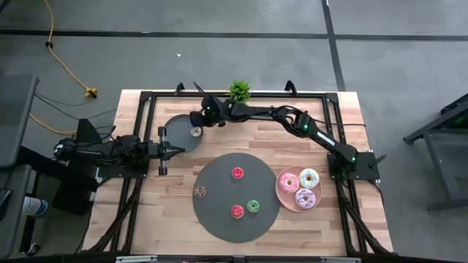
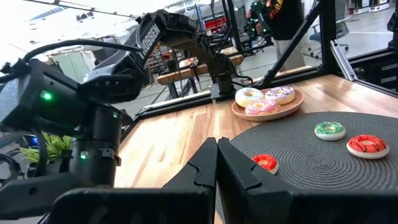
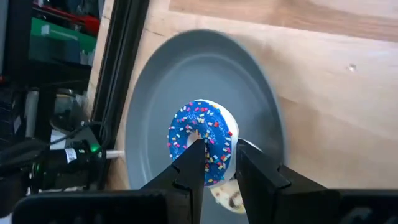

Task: Pick & Place donuts
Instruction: Put the small blue donut on the gray plate

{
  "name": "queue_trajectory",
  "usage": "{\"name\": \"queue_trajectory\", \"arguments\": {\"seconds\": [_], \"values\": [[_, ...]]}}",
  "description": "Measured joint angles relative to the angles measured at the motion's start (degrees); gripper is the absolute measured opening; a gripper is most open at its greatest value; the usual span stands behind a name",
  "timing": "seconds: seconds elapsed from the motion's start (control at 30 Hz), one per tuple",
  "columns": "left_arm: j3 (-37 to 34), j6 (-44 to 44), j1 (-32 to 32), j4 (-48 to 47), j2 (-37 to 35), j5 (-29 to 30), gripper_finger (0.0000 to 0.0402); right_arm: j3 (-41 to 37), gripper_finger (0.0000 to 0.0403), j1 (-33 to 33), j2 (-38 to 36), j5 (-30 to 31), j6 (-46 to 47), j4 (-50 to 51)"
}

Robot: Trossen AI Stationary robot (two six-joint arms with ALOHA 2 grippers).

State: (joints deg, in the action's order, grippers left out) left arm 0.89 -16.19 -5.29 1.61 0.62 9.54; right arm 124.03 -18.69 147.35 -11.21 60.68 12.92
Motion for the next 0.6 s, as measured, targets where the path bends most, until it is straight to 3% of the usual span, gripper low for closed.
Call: {"name": "queue_trajectory", "arguments": {"seconds": [0.6], "values": [[0.00, 0.00, 0.01, -0.01, 0.00, 0.02, 0.0000, 0.04, 0.0078, 0.29, 0.90, 3.92, 1.91, -0.87]]}}
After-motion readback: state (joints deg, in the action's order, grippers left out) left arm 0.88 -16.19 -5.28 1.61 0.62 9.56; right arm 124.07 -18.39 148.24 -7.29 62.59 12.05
